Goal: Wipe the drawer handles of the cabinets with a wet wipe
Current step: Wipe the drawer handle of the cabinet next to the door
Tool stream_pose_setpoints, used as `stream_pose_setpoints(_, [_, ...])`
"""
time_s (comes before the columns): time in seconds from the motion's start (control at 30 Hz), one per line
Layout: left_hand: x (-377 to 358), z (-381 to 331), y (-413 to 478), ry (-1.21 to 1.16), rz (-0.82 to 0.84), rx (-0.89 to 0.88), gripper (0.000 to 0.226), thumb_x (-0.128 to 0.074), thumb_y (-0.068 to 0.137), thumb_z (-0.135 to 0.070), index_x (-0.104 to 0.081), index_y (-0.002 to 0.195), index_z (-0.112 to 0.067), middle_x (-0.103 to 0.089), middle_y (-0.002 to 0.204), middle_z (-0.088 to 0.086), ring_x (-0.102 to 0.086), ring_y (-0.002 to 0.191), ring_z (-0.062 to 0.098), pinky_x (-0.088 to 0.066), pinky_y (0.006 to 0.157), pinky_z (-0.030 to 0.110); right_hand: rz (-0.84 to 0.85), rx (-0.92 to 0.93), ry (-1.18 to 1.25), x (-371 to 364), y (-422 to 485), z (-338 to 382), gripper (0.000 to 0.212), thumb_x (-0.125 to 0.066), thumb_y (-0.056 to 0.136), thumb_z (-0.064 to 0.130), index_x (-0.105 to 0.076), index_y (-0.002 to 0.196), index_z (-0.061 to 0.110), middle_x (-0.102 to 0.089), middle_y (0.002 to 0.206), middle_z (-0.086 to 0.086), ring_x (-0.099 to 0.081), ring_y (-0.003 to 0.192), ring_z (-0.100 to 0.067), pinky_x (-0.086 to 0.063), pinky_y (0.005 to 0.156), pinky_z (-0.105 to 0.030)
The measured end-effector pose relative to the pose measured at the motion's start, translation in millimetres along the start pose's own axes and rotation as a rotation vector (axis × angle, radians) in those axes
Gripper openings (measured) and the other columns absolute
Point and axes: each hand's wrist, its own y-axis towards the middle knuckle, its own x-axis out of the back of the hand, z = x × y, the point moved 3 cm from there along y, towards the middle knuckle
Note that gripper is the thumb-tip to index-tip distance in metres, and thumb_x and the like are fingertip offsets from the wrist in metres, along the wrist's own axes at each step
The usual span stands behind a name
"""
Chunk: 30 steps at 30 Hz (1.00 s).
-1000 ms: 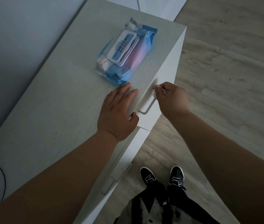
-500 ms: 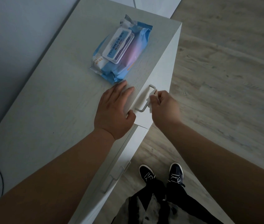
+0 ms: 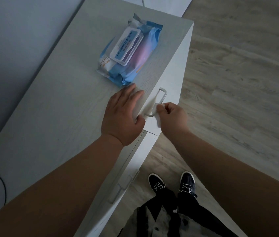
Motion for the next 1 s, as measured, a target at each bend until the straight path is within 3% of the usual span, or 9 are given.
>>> stream_pose_setpoints(0.1, [0, 1, 0, -0.001, 0.007, 0.000, 0.071, -0.057, 0.082, -0.026, -0.048, 0.152, -0.022, -0.037, 0.165, 0.000, -0.033, 0.152, 0.022, -0.029, 0.123, 0.046, -0.045, -0.078, 0.164, 5, 11, 4, 0.032, -0.061, 0.100, 0.042, -0.072, 0.084, 0.018, -0.062, 0.056, 0.009, -0.054, 0.051, -0.007, -0.043, 0.054, -0.024])
stream_pose_setpoints(0.2, [-1, 1, 1, 0.001, 0.008, -0.003, 0.071, -0.057, 0.082, -0.027, -0.048, 0.152, -0.022, -0.037, 0.165, 0.001, -0.033, 0.151, 0.022, -0.030, 0.123, 0.047, -0.038, -0.116, 0.193, -4, 4, -2, 0.029, -0.062, 0.100, 0.042, -0.074, 0.084, 0.020, -0.072, 0.070, -0.002, -0.063, 0.061, -0.015, -0.052, 0.062, -0.030])
stream_pose_setpoints(0.3, [-1, 1, 0, -0.002, 0.008, -0.005, 0.071, -0.058, 0.082, -0.027, -0.048, 0.153, -0.022, -0.037, 0.165, 0.001, -0.032, 0.152, 0.022, -0.029, 0.123, 0.047, 0.024, -0.122, 0.145, -6, -4, -10, 0.025, -0.064, 0.099, 0.041, -0.077, 0.083, 0.026, -0.075, 0.078, -0.003, -0.073, 0.074, -0.025, -0.061, 0.070, -0.037])
stream_pose_setpoints(0.5, [-2, 2, 1, -0.004, 0.016, -0.004, 0.072, -0.058, 0.082, -0.026, -0.048, 0.153, -0.022, -0.037, 0.166, 0.001, -0.033, 0.152, 0.022, -0.028, 0.123, 0.046, -0.146, -0.087, 0.154, 21, 32, 15, 0.029, -0.071, 0.093, 0.043, -0.070, 0.073, 0.022, -0.068, 0.065, 0.009, -0.064, 0.061, -0.011, -0.053, 0.062, -0.027])
stream_pose_setpoints(0.7, [0, 1, 0, 0.002, 0.021, -0.002, 0.072, -0.060, 0.083, -0.025, -0.046, 0.153, -0.022, -0.036, 0.166, 0.001, -0.031, 0.152, 0.022, -0.028, 0.124, 0.047, -0.039, -0.092, 0.126, 5, 14, -2, 0.027, -0.072, 0.092, 0.043, -0.070, 0.079, 0.020, -0.071, 0.071, 0.008, -0.066, 0.064, -0.012, -0.058, 0.068, -0.034])
stream_pose_setpoints(0.9, [0, 0, 0, 0.006, 0.023, 0.000, 0.073, -0.061, 0.082, -0.024, -0.046, 0.153, -0.021, -0.036, 0.166, 0.002, -0.031, 0.152, 0.021, -0.027, 0.125, 0.045, -0.109, -0.090, 0.248, 13, 27, 4, 0.021, -0.073, 0.092, 0.039, -0.070, 0.079, 0.023, -0.070, 0.070, 0.011, -0.064, 0.064, -0.009, -0.057, 0.067, -0.033])
stream_pose_setpoints(1.0, [1, 0, 0, 0.010, 0.017, -0.005, 0.073, -0.063, 0.082, -0.023, -0.047, 0.153, -0.021, -0.036, 0.166, 0.002, -0.030, 0.152, 0.021, -0.027, 0.125, 0.044, -0.070, -0.083, 0.218, 8, 21, -5, 0.016, -0.069, 0.095, 0.036, -0.074, 0.086, 0.024, -0.075, 0.079, 0.007, -0.067, 0.068, -0.011, -0.056, 0.067, -0.032])
